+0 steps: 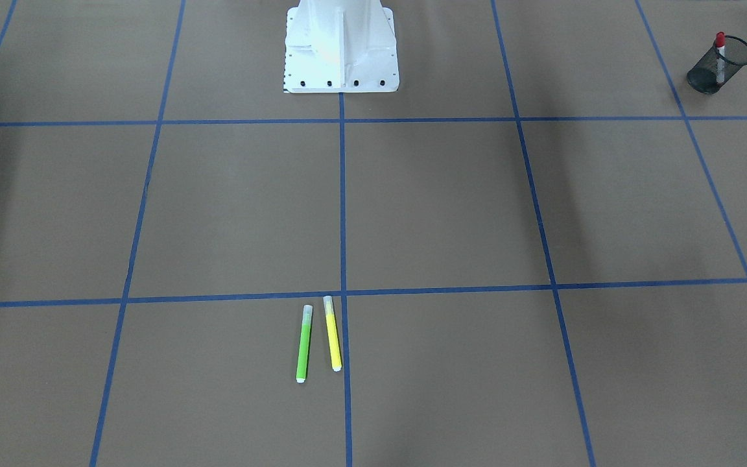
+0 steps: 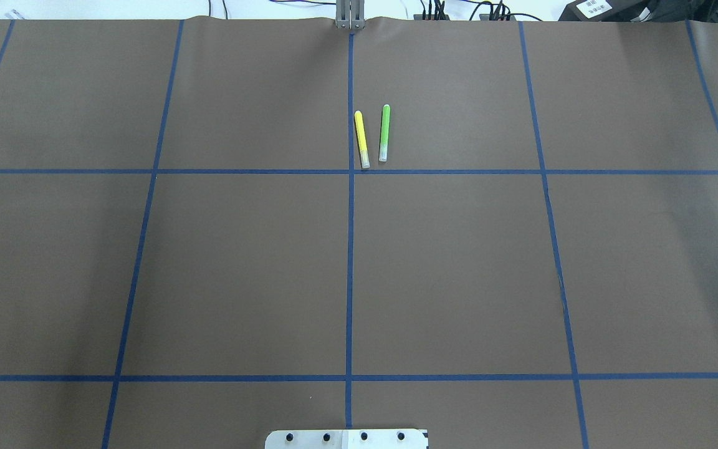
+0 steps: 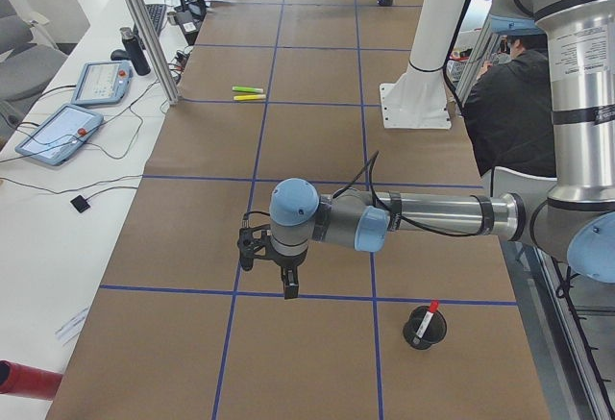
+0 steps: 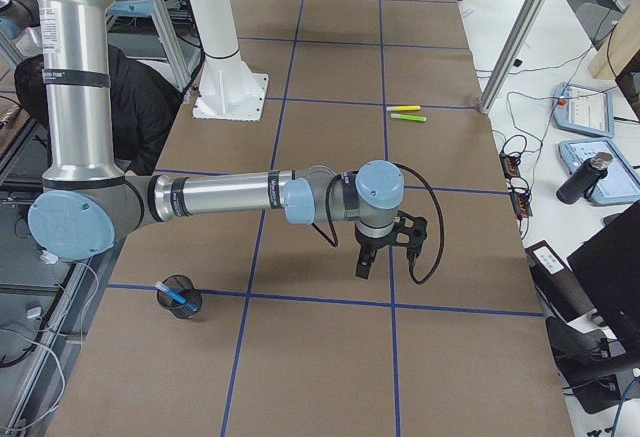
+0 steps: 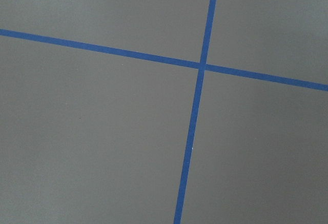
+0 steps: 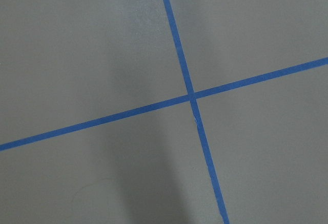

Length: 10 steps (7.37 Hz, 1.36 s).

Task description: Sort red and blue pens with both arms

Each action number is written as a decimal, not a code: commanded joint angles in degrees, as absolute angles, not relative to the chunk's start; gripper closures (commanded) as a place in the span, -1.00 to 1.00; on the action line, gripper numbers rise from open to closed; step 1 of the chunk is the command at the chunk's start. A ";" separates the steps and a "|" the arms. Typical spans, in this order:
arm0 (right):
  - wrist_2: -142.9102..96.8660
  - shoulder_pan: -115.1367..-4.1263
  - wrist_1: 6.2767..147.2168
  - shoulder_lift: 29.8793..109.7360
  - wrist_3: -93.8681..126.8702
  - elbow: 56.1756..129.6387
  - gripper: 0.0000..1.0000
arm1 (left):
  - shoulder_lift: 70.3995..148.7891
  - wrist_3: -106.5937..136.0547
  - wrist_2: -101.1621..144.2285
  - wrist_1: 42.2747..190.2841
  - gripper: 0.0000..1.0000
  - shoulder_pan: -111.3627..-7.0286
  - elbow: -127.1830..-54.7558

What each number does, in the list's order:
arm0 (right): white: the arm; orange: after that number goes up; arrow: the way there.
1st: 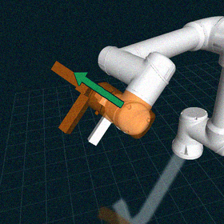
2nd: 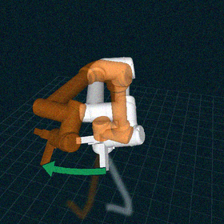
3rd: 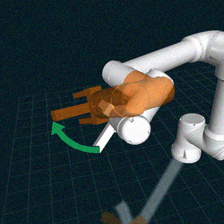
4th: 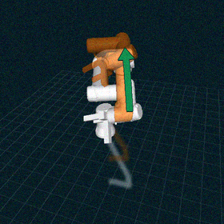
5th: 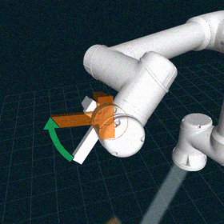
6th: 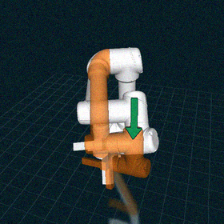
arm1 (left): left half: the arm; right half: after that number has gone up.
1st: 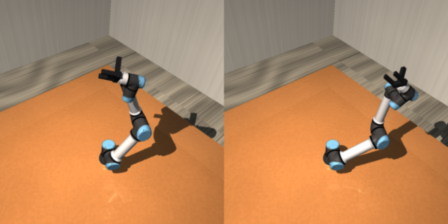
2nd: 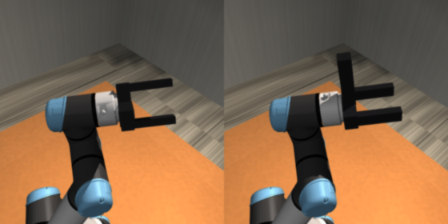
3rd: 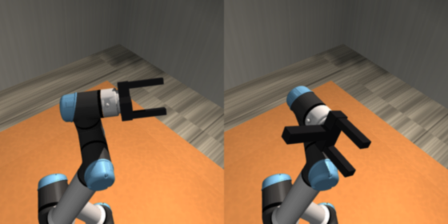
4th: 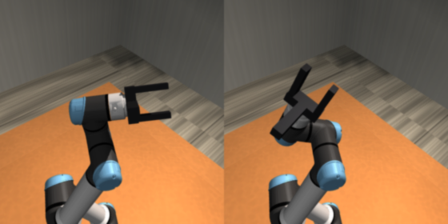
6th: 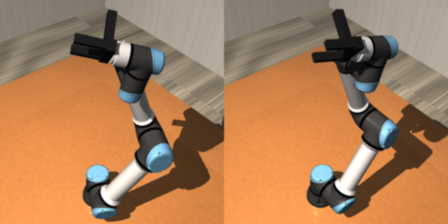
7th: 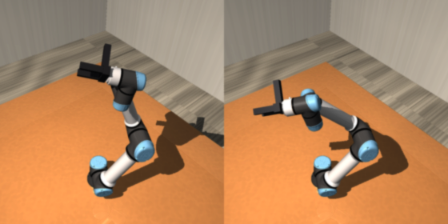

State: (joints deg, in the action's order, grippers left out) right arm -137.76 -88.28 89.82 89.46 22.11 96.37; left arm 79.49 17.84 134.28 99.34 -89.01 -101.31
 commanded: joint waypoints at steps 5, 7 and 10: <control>-137.90 -87.54 89.91 88.51 21.62 95.19 -0.99 | 79.45 17.84 134.30 99.32 -1.00 -88.95 -101.07; -137.20 -87.63 89.91 88.94 21.62 94.49 -1.00 | 79.45 17.93 134.30 99.32 -1.00 -88.95 -101.25; -137.02 -87.63 89.82 89.65 21.53 94.04 -1.00 | 79.02 17.93 134.38 99.23 -1.00 -88.86 -102.12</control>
